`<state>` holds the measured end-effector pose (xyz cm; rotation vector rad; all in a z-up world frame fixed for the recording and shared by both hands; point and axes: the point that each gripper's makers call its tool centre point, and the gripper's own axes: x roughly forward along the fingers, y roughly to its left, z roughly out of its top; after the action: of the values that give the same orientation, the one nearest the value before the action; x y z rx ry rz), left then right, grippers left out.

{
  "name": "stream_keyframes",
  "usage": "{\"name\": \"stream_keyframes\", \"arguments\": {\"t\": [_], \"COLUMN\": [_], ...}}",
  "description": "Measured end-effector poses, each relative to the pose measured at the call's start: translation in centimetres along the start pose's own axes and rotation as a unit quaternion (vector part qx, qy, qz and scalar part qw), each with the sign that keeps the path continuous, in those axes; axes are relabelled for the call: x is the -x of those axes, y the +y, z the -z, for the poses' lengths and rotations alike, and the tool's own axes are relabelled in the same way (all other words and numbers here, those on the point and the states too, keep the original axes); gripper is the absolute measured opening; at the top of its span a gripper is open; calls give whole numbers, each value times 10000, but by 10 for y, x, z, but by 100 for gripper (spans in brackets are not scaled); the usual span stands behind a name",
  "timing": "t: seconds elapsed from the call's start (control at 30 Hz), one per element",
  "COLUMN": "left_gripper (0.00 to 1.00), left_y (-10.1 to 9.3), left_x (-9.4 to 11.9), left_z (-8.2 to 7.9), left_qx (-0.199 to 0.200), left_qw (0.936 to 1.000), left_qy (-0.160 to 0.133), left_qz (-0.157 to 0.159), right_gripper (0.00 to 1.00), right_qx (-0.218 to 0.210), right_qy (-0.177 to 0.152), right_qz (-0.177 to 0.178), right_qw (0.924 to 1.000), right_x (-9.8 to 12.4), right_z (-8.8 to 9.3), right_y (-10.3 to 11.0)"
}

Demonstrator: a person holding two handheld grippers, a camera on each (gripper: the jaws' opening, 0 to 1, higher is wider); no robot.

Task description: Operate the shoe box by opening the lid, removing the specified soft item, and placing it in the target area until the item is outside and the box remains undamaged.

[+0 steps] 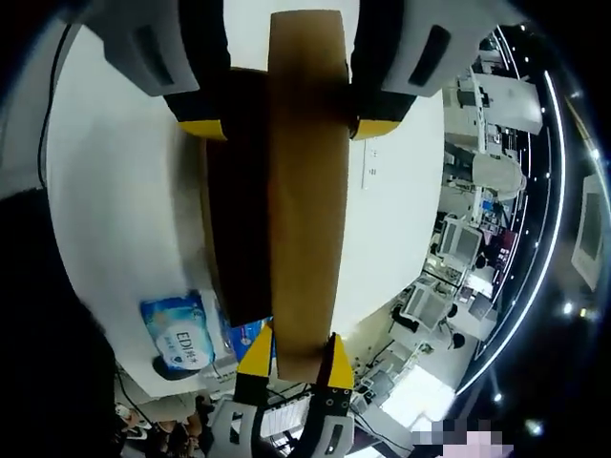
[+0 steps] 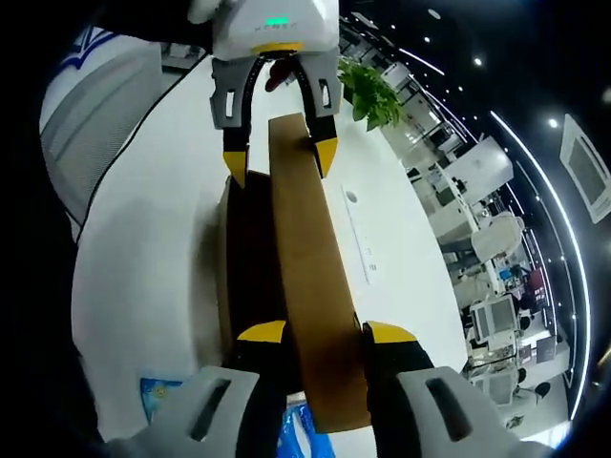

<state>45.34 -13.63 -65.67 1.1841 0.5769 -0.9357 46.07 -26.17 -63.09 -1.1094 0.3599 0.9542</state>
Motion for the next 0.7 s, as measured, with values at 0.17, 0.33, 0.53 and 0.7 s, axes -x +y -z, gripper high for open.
{"name": "stream_keyframes", "arguments": {"t": [0.17,0.33,0.53,0.7], "left_gripper": [41,35,34,34], "left_y": [0,2,0,-5], "left_x": [-1,-2,-4,-8], "left_z": [1,0,-2,-1], "left_qx": [-179,-321,-233,-239], "left_qw": [9998,9995,9997,9996], "left_qy": [30,45,-4,-23], "left_qz": [4,-34,-31,-125], "right_gripper": [28,28,28,28], "right_qx": [22,49,5,-1], "right_qy": [25,54,54,42], "right_qz": [-34,-69,-90,-109], "right_qw": [10000,9999,9999,9999], "right_x": [1,1,1,0], "right_z": [1,2,5,8], "right_y": [2,6,10,18]}}
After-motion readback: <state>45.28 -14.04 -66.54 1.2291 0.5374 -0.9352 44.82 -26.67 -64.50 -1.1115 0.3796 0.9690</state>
